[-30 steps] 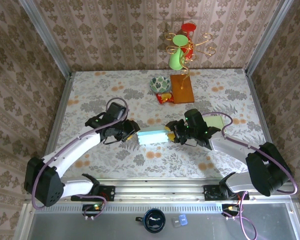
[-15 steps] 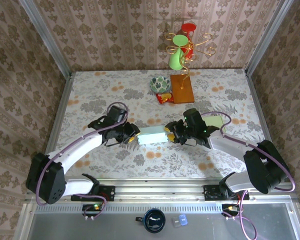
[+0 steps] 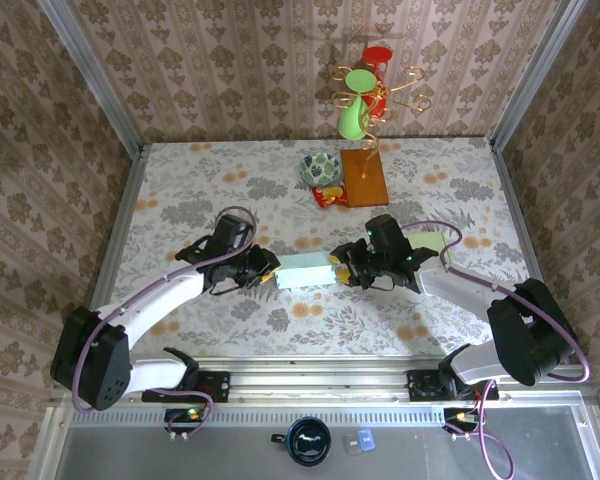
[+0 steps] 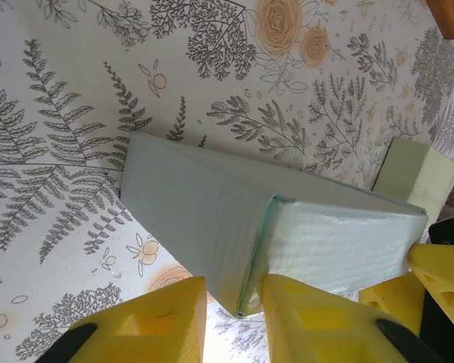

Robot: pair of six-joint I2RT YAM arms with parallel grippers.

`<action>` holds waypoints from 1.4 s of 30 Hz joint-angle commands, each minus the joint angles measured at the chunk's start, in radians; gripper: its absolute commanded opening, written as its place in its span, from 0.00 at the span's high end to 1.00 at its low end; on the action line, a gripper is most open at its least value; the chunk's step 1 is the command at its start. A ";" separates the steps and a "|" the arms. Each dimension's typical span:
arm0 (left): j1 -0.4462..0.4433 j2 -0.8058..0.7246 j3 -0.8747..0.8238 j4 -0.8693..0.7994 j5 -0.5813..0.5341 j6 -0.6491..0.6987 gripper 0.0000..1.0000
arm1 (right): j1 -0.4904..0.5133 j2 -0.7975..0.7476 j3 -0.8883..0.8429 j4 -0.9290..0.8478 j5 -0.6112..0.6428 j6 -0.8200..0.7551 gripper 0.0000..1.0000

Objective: Fold the paper box

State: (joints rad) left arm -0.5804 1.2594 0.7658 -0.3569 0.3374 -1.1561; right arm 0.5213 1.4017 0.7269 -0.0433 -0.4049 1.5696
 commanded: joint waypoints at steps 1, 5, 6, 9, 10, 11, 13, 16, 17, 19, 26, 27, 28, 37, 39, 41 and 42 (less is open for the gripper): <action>0.004 0.028 -0.065 -0.059 -0.029 0.005 0.77 | -0.003 0.045 -0.022 -0.226 0.027 -0.002 0.56; 0.005 0.023 -0.091 -0.049 -0.029 0.004 0.78 | -0.003 0.048 -0.029 -0.230 0.025 0.011 0.56; 0.004 0.021 -0.097 -0.047 -0.028 0.005 0.79 | -0.003 0.048 -0.031 -0.228 0.025 0.015 0.57; 0.004 0.021 -0.108 -0.040 -0.028 0.005 0.80 | -0.003 0.047 -0.032 -0.223 0.022 0.018 0.57; 0.004 0.021 -0.110 -0.039 -0.028 0.006 0.80 | -0.003 0.047 -0.030 -0.222 0.021 0.019 0.57; 0.004 0.019 -0.110 -0.038 -0.029 0.008 0.81 | -0.003 0.044 -0.025 -0.221 0.020 0.019 0.57; 0.002 0.018 -0.111 -0.036 -0.030 0.011 0.81 | -0.003 0.033 -0.005 -0.226 0.025 0.011 0.56; -0.002 0.009 -0.104 -0.037 -0.040 0.021 0.82 | -0.001 -0.003 0.047 -0.257 0.057 -0.001 0.47; -0.003 0.007 -0.103 -0.040 -0.043 0.022 0.82 | 0.000 -0.027 0.058 -0.256 0.071 0.010 0.44; -0.007 0.005 -0.098 -0.042 -0.049 0.027 0.82 | 0.006 -0.055 0.081 -0.252 0.098 0.058 0.38; -0.020 0.006 -0.081 -0.049 -0.064 0.041 0.84 | 0.014 -0.019 0.107 -0.192 0.100 0.225 0.29; -0.022 0.006 -0.079 -0.049 -0.067 0.042 0.84 | 0.013 -0.017 0.101 -0.158 0.093 0.247 0.29; -0.024 0.005 -0.076 -0.049 -0.069 0.046 0.84 | 0.012 0.022 0.102 -0.137 0.086 0.265 0.28; -0.036 0.002 -0.056 -0.070 -0.080 0.068 0.85 | 0.011 0.167 0.179 -0.059 0.007 0.309 0.28; -0.041 0.000 -0.051 -0.073 -0.084 0.072 0.85 | 0.011 0.190 0.187 -0.039 -0.014 0.308 0.30; -0.044 0.001 -0.048 -0.077 -0.084 0.072 0.85 | 0.013 0.201 0.189 -0.031 -0.027 0.302 0.31; -0.044 0.001 -0.047 -0.076 -0.086 0.073 0.85 | 0.013 0.202 0.187 -0.035 -0.029 0.297 0.31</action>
State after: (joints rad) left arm -0.6140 1.2324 0.7311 -0.2901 0.2905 -1.1103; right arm 0.5282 1.5921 0.8864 -0.0971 -0.3985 1.8557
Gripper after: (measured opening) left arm 0.154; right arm 0.692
